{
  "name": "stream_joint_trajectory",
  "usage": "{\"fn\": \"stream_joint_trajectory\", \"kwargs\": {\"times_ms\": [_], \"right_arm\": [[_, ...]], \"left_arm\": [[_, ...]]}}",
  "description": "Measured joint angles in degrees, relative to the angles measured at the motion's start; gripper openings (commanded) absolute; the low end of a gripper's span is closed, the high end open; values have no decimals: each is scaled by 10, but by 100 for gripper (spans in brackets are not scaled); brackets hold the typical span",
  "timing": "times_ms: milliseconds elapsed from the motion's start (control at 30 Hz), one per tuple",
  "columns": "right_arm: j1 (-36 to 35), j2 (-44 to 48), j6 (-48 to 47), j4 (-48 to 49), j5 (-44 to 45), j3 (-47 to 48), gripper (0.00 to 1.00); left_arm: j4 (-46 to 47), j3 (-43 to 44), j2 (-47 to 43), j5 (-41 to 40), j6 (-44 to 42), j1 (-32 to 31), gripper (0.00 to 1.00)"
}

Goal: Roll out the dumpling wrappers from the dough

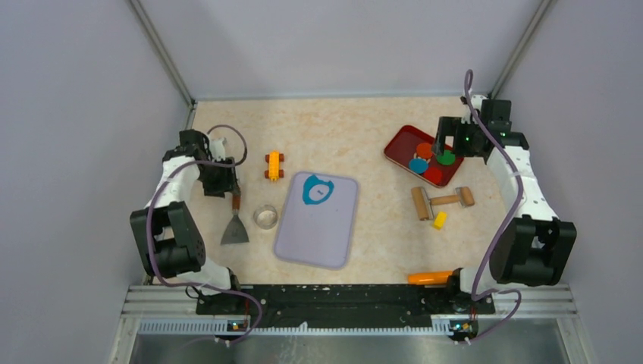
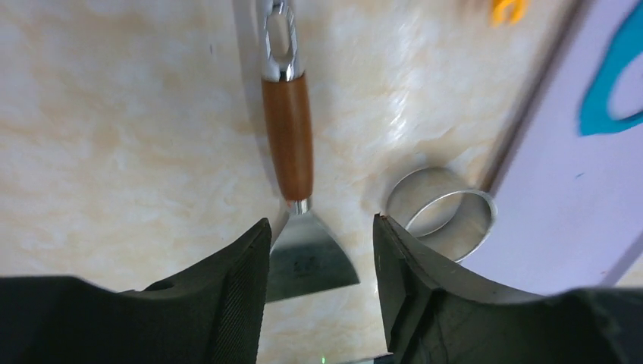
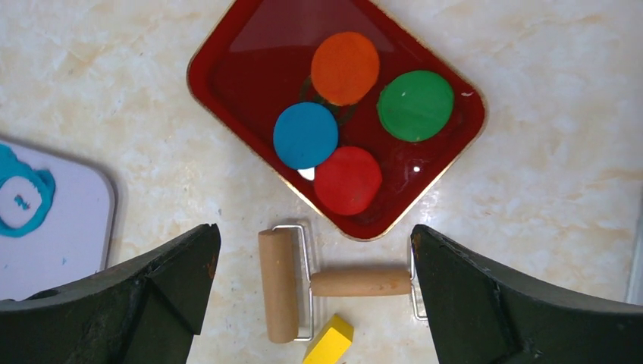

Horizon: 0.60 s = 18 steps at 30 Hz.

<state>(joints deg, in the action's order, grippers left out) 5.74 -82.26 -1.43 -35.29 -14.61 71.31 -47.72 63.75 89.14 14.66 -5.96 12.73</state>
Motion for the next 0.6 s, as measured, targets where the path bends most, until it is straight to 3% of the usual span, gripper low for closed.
{"fn": "stream_joint_trajectory", "kwargs": {"times_ms": [100,200,233,267,300,467,600], "right_arm": [[0,0,15,1,30,23,99],[0,-2,28,0,61,62,99],[0,-6,32,0,68,85,99],[0,-12,34,0,73,105,99],[0,-20,37,-2,76,130,99],[-6,-70,50,-12,90,273,99],[-19,-94,56,-8,104,370,99]], "left_arm": [[32,24,-41,41,2,0,56],[107,41,-102,72,11,-1,62],[139,53,-121,75,19,-3,69],[159,69,-131,75,24,-6,88],[174,87,-135,73,27,-9,98],[234,221,-123,48,23,-29,99],[254,262,-123,33,-10,-40,99]]}}
